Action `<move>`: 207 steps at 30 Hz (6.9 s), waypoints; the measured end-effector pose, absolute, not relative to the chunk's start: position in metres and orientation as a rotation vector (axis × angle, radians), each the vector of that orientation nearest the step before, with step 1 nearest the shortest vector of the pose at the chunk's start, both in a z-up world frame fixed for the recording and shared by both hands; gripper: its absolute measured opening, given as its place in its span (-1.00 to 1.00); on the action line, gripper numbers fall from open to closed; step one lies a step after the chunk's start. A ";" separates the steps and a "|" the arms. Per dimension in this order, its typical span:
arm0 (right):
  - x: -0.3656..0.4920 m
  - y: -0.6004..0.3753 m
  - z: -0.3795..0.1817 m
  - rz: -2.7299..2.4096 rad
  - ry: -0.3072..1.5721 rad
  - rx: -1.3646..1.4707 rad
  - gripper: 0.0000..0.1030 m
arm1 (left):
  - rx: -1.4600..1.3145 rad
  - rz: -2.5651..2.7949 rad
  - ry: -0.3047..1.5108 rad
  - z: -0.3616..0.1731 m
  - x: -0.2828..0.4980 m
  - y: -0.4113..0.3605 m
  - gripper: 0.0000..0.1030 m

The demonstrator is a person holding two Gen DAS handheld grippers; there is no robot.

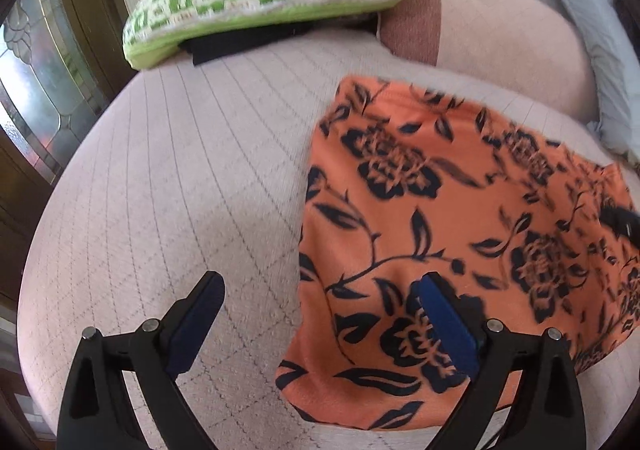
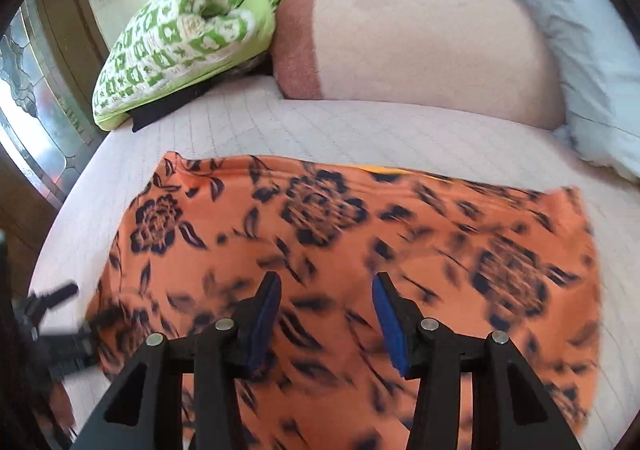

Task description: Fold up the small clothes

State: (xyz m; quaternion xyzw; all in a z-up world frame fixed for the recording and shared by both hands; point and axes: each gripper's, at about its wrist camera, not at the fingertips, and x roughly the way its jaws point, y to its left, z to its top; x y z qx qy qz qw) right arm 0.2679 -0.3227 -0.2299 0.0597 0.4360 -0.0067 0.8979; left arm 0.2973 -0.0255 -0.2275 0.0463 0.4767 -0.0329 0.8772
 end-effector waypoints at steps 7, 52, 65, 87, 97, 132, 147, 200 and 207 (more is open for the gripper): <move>0.218 -0.376 -0.244 -0.141 0.922 0.099 -0.01 | 0.077 -0.072 0.947 -0.210 0.283 -0.037 0.92; 0.198 -0.425 -0.268 -0.224 0.870 0.383 0.18 | 0.175 -0.037 0.943 -0.270 0.287 -0.108 1.00; 0.208 -0.423 -0.292 -0.189 0.980 0.297 0.18 | 0.155 -0.017 0.934 -0.269 0.274 -0.106 1.00; 0.126 -0.386 -0.221 -0.103 0.669 0.256 0.18 | 0.136 -0.047 0.739 -0.182 0.196 -0.105 1.00; 0.114 -0.371 -0.195 -0.060 0.515 0.242 0.18 | 0.106 -0.051 0.679 -0.164 0.186 -0.097 1.00; 0.136 -0.347 -0.208 -0.015 0.557 0.244 0.18 | 0.154 0.004 0.729 -0.183 0.202 -0.070 1.00; 0.206 -0.346 -0.260 -0.055 0.759 0.225 0.18 | 0.165 0.137 0.902 -0.236 0.267 -0.030 1.00; 0.162 -0.337 -0.253 0.030 0.720 0.217 0.21 | -0.321 -0.083 1.175 -0.251 0.234 0.001 1.00; 0.165 -0.341 -0.253 0.028 0.724 0.207 0.21 | -0.447 -0.192 1.186 -0.266 0.242 -0.003 0.98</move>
